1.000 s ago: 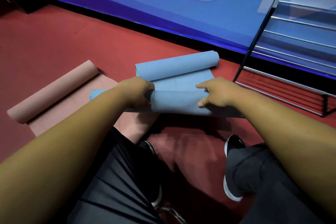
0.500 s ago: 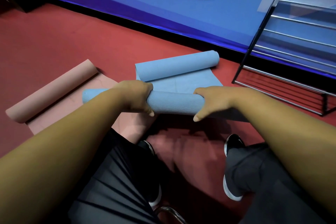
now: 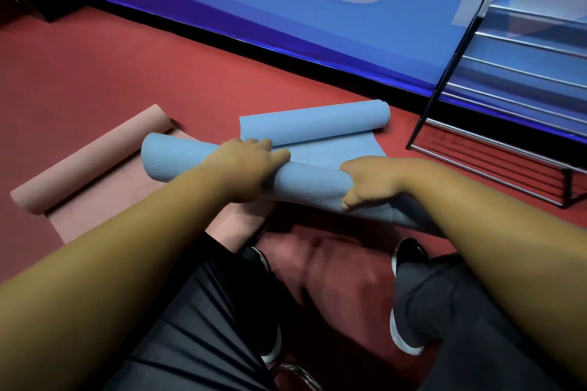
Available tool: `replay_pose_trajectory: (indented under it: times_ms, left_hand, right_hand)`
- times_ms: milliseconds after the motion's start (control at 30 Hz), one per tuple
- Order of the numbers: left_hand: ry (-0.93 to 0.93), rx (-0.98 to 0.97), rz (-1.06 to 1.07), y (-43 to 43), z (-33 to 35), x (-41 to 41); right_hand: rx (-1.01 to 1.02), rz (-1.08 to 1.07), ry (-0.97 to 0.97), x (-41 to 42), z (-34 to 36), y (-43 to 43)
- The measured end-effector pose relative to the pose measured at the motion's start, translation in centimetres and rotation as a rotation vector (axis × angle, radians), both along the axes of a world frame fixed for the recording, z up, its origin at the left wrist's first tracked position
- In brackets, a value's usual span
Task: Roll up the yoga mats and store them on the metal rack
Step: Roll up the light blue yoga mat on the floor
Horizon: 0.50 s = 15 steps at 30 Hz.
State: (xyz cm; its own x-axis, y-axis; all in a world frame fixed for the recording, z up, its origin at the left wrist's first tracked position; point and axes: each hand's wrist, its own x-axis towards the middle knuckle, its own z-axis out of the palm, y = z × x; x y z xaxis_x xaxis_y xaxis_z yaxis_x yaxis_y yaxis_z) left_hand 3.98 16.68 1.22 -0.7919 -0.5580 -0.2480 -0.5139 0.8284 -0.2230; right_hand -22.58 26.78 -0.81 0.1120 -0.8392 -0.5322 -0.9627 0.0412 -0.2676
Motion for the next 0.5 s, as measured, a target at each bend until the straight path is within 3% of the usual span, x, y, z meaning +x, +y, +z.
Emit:
replay_pose_trajectory:
  times_ms: [100, 300, 500]
  left_hand:
    - [0.002, 0.000, 0.004, 0.7, -0.9, -0.5]
    - [-0.017, 0.294, 0.145, -0.5, -0.4, -0.7]
    - [0.003, 0.476, 0.246, -1.6, -0.6, -0.6]
  right_hand:
    - [-0.017, -0.006, 0.007, -0.1, -0.4, 0.0]
    - [-0.151, -0.082, -0.026, -0.3, -0.5, 0.6]
    - [-0.171, -0.030, 0.221, -1.1, -0.4, 1.4]
